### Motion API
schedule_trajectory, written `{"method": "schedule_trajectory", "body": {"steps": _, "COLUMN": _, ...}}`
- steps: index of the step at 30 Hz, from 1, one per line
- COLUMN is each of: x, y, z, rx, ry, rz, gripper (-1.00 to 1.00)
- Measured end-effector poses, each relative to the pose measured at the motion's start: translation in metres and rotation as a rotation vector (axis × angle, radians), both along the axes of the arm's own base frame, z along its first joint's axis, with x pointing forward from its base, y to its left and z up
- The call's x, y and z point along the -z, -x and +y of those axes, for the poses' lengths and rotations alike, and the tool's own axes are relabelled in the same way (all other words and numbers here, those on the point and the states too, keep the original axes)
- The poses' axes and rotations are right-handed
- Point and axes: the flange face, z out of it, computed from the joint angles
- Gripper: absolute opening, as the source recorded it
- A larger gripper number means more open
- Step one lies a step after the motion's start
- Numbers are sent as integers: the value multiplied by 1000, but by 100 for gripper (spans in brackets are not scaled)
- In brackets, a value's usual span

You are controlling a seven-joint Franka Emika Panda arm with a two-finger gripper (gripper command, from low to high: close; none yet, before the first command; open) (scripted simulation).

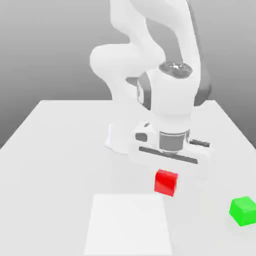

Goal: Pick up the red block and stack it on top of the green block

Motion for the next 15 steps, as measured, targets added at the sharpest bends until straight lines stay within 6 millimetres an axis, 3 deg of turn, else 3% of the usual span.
{"method": "schedule_trajectory", "body": {"steps": 6, "x": -15, "y": -1, "z": 124, "rx": -319, "ry": 2, "rz": -12, "gripper": -100}}
{"method": "schedule_trajectory", "body": {"steps": 10, "x": 24, "y": -1, "z": 141, "rx": -358, "ry": 2, "rz": -17, "gripper": -100}}
{"method": "schedule_trajectory", "body": {"steps": 11, "x": 37, "y": -1, "z": 141, "rx": -360, "ry": 2, "rz": -17, "gripper": 100}}
{"method": "schedule_trajectory", "body": {"steps": 15, "x": 37, "y": -1, "z": 141, "rx": -360, "ry": 2, "rz": -17, "gripper": 100}}
